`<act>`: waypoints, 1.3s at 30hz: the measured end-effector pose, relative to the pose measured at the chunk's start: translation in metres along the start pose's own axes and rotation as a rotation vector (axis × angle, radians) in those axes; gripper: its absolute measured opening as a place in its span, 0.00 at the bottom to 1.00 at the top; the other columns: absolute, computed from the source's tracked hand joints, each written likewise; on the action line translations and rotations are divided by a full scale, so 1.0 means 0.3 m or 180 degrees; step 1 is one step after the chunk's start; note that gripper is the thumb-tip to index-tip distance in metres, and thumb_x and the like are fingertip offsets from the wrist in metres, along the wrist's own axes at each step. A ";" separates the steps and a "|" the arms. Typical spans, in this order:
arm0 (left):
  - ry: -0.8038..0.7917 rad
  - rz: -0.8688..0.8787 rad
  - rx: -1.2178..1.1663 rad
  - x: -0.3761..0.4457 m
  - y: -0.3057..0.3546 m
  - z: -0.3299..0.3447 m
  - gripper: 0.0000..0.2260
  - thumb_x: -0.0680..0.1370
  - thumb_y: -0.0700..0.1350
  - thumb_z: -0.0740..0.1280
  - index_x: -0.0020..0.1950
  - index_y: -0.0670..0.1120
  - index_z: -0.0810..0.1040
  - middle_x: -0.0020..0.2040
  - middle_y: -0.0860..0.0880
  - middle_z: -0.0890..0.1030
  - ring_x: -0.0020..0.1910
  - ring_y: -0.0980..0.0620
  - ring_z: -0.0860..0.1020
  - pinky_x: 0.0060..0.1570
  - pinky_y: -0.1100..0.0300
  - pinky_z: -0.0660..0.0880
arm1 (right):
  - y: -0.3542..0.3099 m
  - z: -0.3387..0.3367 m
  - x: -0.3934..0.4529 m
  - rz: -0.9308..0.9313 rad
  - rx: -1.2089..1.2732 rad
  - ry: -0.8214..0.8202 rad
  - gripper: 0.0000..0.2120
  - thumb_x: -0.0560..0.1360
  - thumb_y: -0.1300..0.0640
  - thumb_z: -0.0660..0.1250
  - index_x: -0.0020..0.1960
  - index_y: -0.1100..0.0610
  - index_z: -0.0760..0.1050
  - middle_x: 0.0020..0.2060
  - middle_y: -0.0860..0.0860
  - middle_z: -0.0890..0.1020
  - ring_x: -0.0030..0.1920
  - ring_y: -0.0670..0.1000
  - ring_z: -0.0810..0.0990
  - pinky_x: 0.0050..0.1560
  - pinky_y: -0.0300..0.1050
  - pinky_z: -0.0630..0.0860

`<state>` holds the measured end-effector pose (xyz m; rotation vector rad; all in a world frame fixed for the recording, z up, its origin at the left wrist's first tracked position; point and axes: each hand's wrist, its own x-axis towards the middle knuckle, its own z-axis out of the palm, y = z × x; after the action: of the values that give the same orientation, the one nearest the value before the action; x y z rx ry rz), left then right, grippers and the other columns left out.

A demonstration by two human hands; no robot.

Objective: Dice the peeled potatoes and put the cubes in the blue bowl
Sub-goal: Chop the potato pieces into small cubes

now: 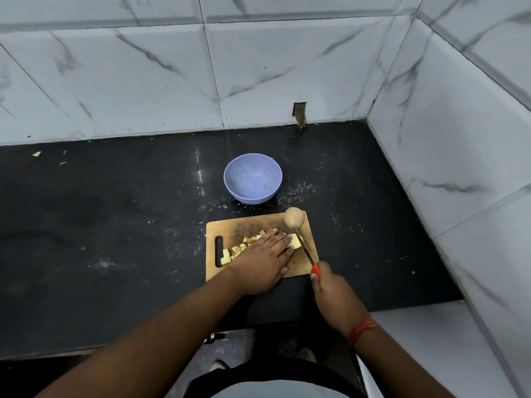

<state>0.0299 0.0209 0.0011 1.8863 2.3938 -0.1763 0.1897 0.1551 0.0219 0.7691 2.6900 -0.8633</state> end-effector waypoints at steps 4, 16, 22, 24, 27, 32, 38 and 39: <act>0.0005 0.0041 -0.0064 -0.003 0.001 -0.004 0.26 0.86 0.53 0.50 0.81 0.42 0.57 0.82 0.41 0.54 0.81 0.43 0.50 0.75 0.53 0.35 | -0.023 0.000 0.007 0.0210 -0.0194 0.0010 0.08 0.83 0.52 0.50 0.55 0.55 0.65 0.44 0.55 0.80 0.42 0.54 0.81 0.45 0.54 0.78; 0.0017 0.0082 -0.0147 0.003 -0.010 -0.001 0.25 0.86 0.53 0.51 0.80 0.41 0.60 0.81 0.41 0.57 0.80 0.42 0.54 0.78 0.52 0.41 | -0.114 -0.017 0.037 0.0680 -0.0316 -0.0319 0.11 0.80 0.61 0.52 0.60 0.61 0.66 0.52 0.60 0.80 0.50 0.59 0.81 0.43 0.46 0.71; -0.0046 0.0031 -0.0194 0.006 -0.006 0.001 0.26 0.86 0.53 0.50 0.81 0.42 0.56 0.82 0.42 0.54 0.81 0.42 0.51 0.79 0.51 0.42 | -0.143 -0.019 0.042 0.0852 -0.0322 -0.0287 0.12 0.80 0.62 0.52 0.62 0.61 0.66 0.54 0.59 0.79 0.52 0.58 0.80 0.44 0.46 0.73; -0.0031 0.0005 -0.0213 0.006 -0.003 0.001 0.26 0.86 0.53 0.51 0.81 0.42 0.57 0.82 0.42 0.54 0.81 0.42 0.51 0.78 0.51 0.42 | -0.151 -0.021 0.043 0.0899 -0.0327 -0.0319 0.13 0.79 0.62 0.52 0.62 0.61 0.65 0.55 0.60 0.79 0.53 0.59 0.80 0.47 0.49 0.75; -0.0012 0.0014 -0.0213 0.006 -0.001 -0.001 0.26 0.86 0.53 0.51 0.81 0.41 0.56 0.82 0.42 0.54 0.81 0.42 0.51 0.76 0.54 0.38 | -0.159 -0.017 0.049 0.0994 -0.0350 -0.0434 0.14 0.79 0.62 0.52 0.64 0.61 0.64 0.57 0.60 0.78 0.55 0.60 0.79 0.49 0.50 0.75; 0.0002 0.0032 -0.0208 0.005 -0.001 0.005 0.26 0.86 0.52 0.51 0.81 0.41 0.56 0.82 0.41 0.54 0.81 0.41 0.51 0.77 0.52 0.39 | -0.188 -0.026 0.078 0.1037 -0.0461 -0.0693 0.18 0.80 0.63 0.56 0.69 0.61 0.64 0.63 0.60 0.74 0.62 0.61 0.75 0.57 0.52 0.74; 0.0011 0.0027 -0.0074 0.006 0.013 -0.006 0.27 0.86 0.53 0.51 0.81 0.40 0.57 0.81 0.39 0.55 0.80 0.40 0.52 0.75 0.53 0.36 | -0.145 0.003 0.064 0.0650 -0.0604 -0.0777 0.17 0.79 0.61 0.57 0.67 0.62 0.67 0.60 0.60 0.76 0.58 0.61 0.77 0.55 0.51 0.74; -0.0008 0.0007 -0.0072 0.004 0.017 -0.009 0.27 0.86 0.53 0.51 0.81 0.40 0.57 0.82 0.40 0.54 0.80 0.40 0.51 0.74 0.53 0.35 | -0.130 0.014 0.042 0.0749 -0.0561 -0.0766 0.16 0.79 0.61 0.56 0.66 0.63 0.66 0.57 0.60 0.77 0.56 0.60 0.78 0.52 0.49 0.74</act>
<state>0.0344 0.0237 0.0034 1.8780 2.3816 -0.1505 0.1581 0.1310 0.0329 0.8590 2.3687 -0.6103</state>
